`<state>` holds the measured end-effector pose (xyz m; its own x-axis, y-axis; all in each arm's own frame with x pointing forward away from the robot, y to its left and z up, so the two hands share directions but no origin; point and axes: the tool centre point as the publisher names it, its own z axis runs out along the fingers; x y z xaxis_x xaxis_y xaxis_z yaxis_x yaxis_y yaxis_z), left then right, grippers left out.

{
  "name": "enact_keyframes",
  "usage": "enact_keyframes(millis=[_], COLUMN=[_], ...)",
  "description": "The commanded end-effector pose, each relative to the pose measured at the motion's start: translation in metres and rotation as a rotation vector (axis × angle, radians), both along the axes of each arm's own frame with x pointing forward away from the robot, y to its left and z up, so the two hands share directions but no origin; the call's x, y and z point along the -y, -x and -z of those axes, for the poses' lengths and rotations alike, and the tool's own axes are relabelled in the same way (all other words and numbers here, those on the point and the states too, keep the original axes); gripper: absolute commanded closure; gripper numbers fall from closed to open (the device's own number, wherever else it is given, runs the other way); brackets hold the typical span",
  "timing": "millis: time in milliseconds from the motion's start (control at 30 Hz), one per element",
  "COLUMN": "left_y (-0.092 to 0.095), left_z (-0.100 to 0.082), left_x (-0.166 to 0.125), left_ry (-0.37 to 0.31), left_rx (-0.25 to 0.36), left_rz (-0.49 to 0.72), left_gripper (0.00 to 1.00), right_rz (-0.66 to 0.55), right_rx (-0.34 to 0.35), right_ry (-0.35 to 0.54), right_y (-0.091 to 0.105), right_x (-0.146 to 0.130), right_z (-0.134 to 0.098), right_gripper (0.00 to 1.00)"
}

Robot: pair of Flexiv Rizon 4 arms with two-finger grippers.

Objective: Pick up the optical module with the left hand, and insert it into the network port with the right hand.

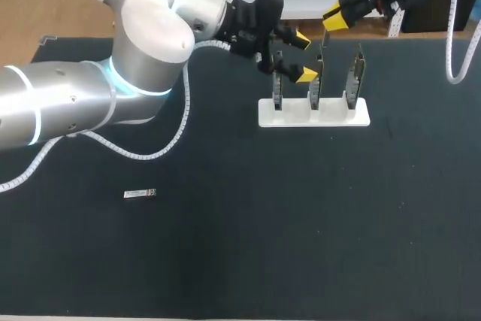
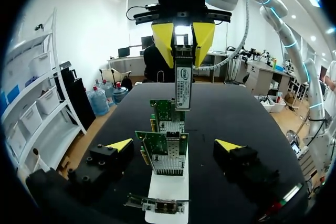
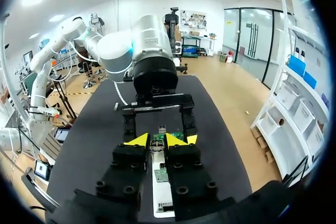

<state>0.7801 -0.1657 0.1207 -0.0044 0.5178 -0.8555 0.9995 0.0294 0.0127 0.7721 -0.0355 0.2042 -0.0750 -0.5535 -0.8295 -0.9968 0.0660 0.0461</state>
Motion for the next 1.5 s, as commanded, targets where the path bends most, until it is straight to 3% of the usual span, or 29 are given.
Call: enact_keyframes(millis=[33,233,667,1500], left_y=[-0.006,-0.007,-0.005,0.002], left_z=[0.0,0.006,0.011,0.016], left_x=[0.003,0.002,0.001,-0.001], left_ry=[-0.022,-0.025,-0.08,-0.109], left_rx=[-0.017,-0.06,-0.059,-0.058], left_rz=[0.007,0.006,0.024,0.039], left_gripper=[0.0,0.0,0.0,0.0], right_rz=[-0.005,-0.005,0.0,0.002], right_rx=[-0.002,-0.004,-0.008,-0.007], right_ry=[-0.002,-0.001,-0.002,0.0], right_y=[-0.003,-0.004,-0.006,-0.006], right_x=[-0.001,-0.001,0.0,-0.001], right_z=[0.001,0.002,0.004,0.005], right_gripper=[1.0,1.0,1.0,1.0])
